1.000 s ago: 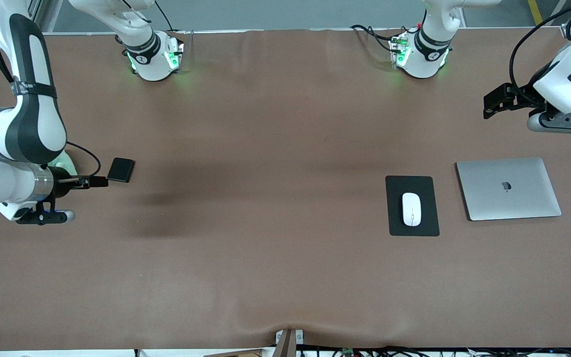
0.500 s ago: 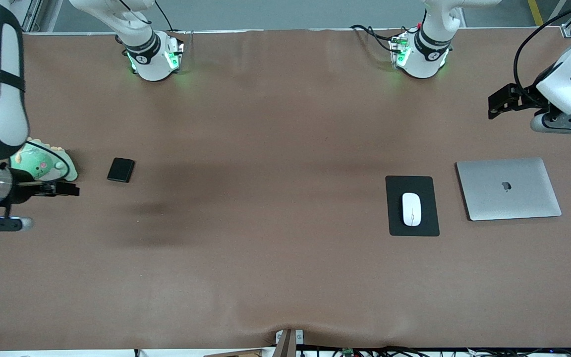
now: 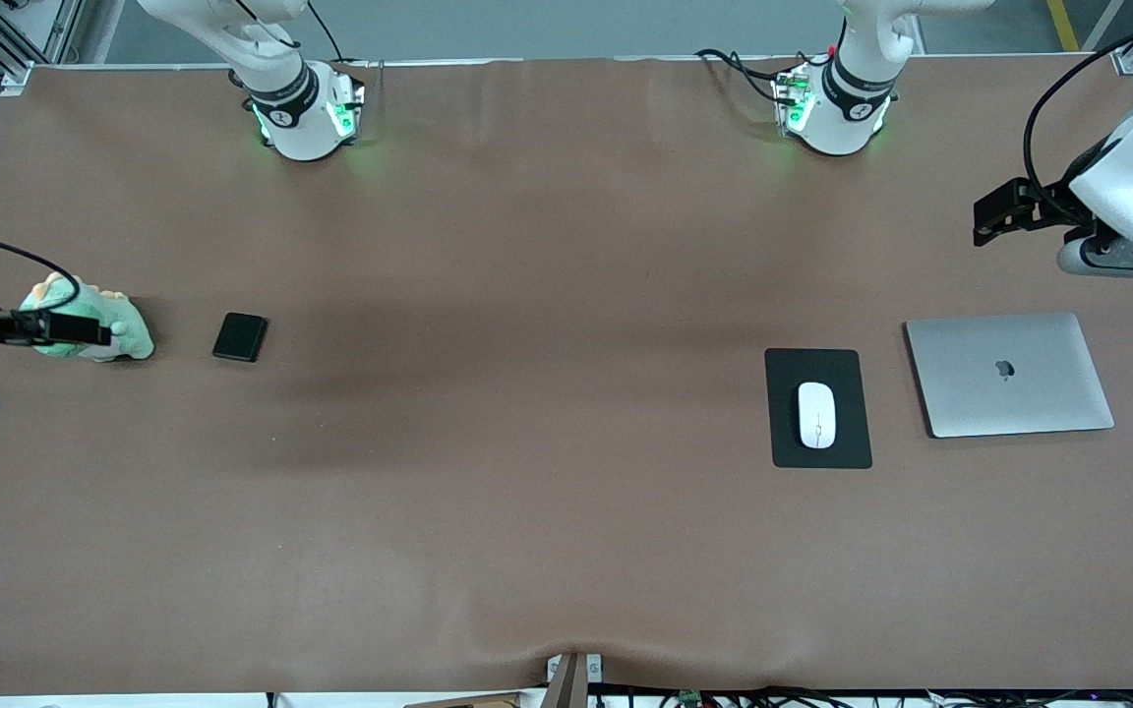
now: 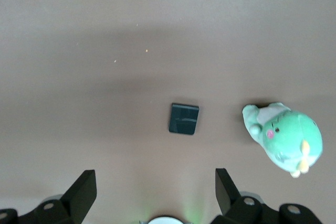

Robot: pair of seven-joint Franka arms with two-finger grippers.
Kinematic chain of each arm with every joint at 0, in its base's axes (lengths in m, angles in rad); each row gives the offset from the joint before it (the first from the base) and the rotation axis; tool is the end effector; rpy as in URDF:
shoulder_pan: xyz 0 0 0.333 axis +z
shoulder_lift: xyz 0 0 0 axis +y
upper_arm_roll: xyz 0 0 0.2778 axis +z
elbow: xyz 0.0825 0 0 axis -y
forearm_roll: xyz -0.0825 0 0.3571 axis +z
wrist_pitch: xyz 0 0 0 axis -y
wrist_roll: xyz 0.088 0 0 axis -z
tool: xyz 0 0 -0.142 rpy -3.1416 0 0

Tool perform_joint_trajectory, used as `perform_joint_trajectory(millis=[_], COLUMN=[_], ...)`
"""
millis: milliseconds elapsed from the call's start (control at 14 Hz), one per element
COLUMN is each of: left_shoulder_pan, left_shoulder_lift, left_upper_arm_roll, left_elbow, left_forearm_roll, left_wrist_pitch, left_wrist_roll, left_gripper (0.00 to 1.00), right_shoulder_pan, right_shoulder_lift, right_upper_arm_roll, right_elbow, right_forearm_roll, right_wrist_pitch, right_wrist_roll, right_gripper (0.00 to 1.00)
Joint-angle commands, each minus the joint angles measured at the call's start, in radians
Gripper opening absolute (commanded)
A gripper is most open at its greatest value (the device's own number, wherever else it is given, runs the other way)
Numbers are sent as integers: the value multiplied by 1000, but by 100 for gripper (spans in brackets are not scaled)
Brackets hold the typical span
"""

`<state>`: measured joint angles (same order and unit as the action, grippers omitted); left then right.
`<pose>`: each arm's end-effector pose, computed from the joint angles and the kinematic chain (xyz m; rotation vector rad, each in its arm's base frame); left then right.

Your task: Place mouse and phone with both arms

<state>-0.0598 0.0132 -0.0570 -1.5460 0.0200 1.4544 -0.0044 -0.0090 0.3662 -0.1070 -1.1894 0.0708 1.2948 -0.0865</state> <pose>0.5118 -0.0568 0.5459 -3.1071 0.1729 0.1611 0.5789 -0.0458 0.4918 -3.0594 0.0260 0.3916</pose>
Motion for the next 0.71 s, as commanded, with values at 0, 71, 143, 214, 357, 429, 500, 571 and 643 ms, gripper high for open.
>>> perform_joint_trajectory(millis=[0, 71, 143, 214, 357, 429, 500, 571, 643], left_shoulder_pan=[-5, -3, -2, -2, -2, -2, -2, -2, -3], left_shoulder_lift=[-1, -1, -1, -1, -1, -1, -1, -1, -1], left_upper_arm_roll=[2, 2, 2, 2, 2, 2, 2, 2, 2], left_elbow=[-2, -2, -2, -2, -2, -2, 0, 1, 0], left_forearm_roll=[1, 0, 0, 0, 0, 0, 0, 0, 0], left_wrist_pitch=[23, 23, 23, 24, 23, 24, 24, 26, 33], left_wrist_roll=[20, 20, 20, 20, 20, 20, 20, 20, 23], left_gripper=[100, 100, 100, 100, 100, 100, 100, 100, 100], right_shoulder_pan=[-11, -11, -11, -12, -9, -5, -3, -2, -2], right_shoulder_lift=[-56, -70, -91, -117, -164, -203, -237, -262, -280], right_upper_arm_roll=[12, 12, 12, 12, 13, 18, 24, 33, 38], right_elbow=[10, 10, 10, 10, 10, -7, -37, -65, -82], right_forearm_roll=[-9, -9, -11, -11, -35, -40, -39, -40, -42], right_wrist_pitch=[-70, -92, -95, -94, -94, -97, -97, -95, -86], right_wrist_roll=[5, -1, -1, -2, -4, 4, 5, 5, 5], right_gripper=[100, 100, 100, 100, 100, 100, 100, 100, 100])
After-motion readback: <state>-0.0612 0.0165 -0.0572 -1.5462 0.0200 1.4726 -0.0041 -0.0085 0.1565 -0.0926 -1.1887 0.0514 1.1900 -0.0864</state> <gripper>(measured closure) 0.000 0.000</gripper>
